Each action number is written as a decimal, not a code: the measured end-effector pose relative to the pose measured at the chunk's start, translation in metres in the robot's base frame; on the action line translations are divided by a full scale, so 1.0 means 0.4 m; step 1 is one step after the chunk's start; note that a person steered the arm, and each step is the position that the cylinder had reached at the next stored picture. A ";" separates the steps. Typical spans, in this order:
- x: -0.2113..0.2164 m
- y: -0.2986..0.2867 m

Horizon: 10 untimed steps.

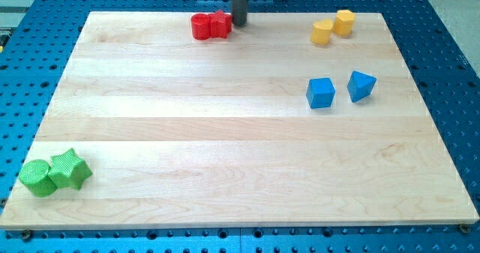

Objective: Push the red blocks top to the green blocks

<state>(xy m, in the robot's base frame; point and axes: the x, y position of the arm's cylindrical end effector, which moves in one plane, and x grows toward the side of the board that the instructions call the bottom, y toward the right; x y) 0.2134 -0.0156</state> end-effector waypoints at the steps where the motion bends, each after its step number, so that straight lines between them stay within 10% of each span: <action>1: 0.112 -0.150; 5: 0.588 -0.437; 8: 0.176 -0.297; 10: 0.380 -0.532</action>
<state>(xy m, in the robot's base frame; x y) 0.3656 -0.2285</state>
